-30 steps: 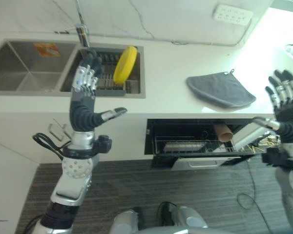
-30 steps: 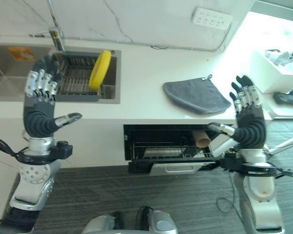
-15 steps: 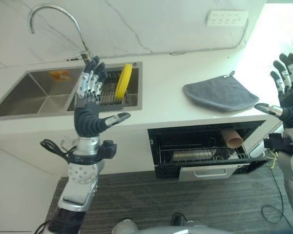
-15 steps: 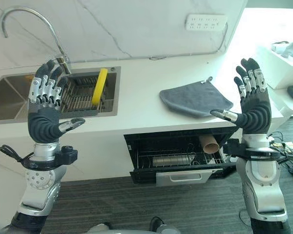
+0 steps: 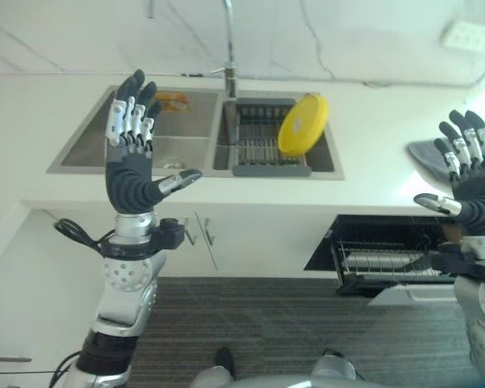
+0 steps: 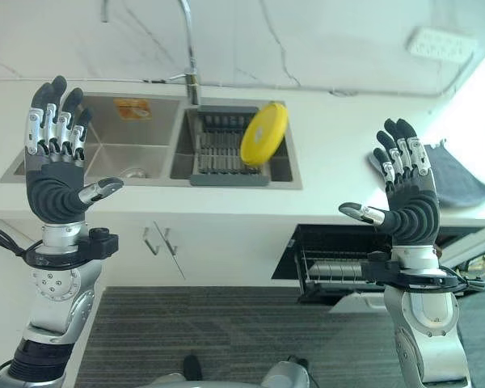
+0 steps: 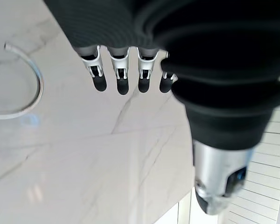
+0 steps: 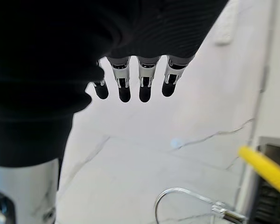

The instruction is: Place the dishes in the dishwasher.

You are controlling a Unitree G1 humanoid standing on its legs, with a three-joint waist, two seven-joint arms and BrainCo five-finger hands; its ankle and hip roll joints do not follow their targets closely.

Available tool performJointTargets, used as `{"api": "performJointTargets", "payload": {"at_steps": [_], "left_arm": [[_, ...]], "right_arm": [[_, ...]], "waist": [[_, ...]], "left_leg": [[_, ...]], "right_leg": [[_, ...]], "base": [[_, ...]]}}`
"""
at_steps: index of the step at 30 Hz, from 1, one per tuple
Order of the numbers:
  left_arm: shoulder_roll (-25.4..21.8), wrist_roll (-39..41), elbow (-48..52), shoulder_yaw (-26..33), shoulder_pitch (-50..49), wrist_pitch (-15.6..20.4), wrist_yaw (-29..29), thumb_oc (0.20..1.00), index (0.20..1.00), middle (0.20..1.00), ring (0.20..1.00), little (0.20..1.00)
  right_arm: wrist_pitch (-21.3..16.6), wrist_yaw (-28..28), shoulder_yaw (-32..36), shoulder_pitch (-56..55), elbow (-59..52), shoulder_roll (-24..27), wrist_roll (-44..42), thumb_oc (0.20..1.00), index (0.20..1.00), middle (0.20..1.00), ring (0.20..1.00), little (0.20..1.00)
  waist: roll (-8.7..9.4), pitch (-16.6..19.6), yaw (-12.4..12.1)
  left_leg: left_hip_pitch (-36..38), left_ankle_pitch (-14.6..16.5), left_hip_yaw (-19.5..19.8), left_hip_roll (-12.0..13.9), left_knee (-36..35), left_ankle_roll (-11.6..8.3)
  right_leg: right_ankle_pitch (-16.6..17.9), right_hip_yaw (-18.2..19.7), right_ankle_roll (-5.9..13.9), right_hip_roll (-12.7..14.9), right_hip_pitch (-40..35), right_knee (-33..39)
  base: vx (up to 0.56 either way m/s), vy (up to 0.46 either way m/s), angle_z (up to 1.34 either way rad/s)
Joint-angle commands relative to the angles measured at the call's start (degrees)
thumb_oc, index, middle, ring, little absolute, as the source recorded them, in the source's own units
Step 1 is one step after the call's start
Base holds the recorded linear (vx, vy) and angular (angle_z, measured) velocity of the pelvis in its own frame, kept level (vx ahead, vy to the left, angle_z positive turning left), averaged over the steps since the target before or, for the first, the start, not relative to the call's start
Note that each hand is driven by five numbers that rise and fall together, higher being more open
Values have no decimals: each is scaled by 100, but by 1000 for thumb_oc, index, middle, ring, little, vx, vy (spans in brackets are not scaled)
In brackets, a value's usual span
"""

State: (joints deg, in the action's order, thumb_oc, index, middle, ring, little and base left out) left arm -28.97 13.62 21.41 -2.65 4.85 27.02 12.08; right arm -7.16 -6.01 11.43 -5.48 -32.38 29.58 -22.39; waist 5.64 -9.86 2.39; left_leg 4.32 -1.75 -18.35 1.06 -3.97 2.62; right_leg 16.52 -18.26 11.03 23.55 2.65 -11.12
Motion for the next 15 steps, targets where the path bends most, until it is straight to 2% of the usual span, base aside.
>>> {"api": "performJointTargets", "payload": {"at_steps": [1, 2, 3, 5, 7, 10, 15], "left_arm": [[43, 88, 329, 175, 34, 67, -38, 1000, 1000, 1000, 1000, 1000], [84, 154, 324, 62, 41, 0, -112, 1000, 1000, 1000, 1000, 1000], [96, 144, 328, 53, 2, 13, -148, 1000, 1000, 1000, 1000, 1000], [117, 95, 337, 40, -54, 46, -161, 1000, 1000, 1000, 1000, 1000], [111, -77, 349, 19, -93, 24, -58, 1000, 1000, 1000, 1000, 1000], [73, -205, 271, 28, -43, 1, 94, 1000, 1000, 1000, 1000, 1000], [153, -70, 210, 19, -99, -130, 143, 1000, 1000, 1000, 1000, 1000]], "right_arm": [[-184, -67, 49, 562, 349, 336, 161, 1000, 1000, 1000, 1000, 1000], [-225, -59, 202, 382, 361, 456, 25, 1000, 1000, 1000, 1000, 1000], [-260, -39, 254, 316, 349, 477, -45, 1000, 1000, 1000, 1000, 1000], [-316, -2, 306, 230, 345, 486, -123, 1000, 1000, 1000, 1000, 1000], [-409, 93, 296, 148, 343, 446, -186, 1000, 1000, 1000, 1000, 1000], [-480, 152, 198, 233, 395, 389, -125, 1000, 1000, 1000, 1000, 1000], [-303, 124, 161, 422, 424, 447, -20, 1000, 1000, 1000, 1000, 1000]], "waist": [[-231, 75, -57], [-157, 126, 15], [-125, 128, 23], [-91, 123, 60], [-93, 116, 159], [-138, 117, 209], [-264, 277, 262]], "left_leg": [[165, 396, 479, 500, -103, -490], [92, 410, 546, 376, -103, -398], [94, 416, 507, 362, -103, -398], [111, 423, 442, 358, -103, -409], [208, 474, 337, 341, -103, -402], [311, 530, 130, 348, -103, -380], [513, 476, -163, 453, -103, -447]], "right_leg": [[-857, -52, 99, -738, -446, 421], [-1263, 155, -86, -1299, -460, 726], [-1305, 146, -110, -1393, -492, 871], [-1324, 194, -148, -1507, -521, 1141], [-1186, 392, -202, -1681, -534, 1510], [-1135, 373, -228, -1702, -482, 1585], [-1381, 412, -458, -1862, -632, 1612]], "base": [[149, 193, -19], [155, 122, -15], [151, 47, 17], [103, -64, 15], [166, -122, -19], [131, -178, -25], [185, -240, -2]]}}
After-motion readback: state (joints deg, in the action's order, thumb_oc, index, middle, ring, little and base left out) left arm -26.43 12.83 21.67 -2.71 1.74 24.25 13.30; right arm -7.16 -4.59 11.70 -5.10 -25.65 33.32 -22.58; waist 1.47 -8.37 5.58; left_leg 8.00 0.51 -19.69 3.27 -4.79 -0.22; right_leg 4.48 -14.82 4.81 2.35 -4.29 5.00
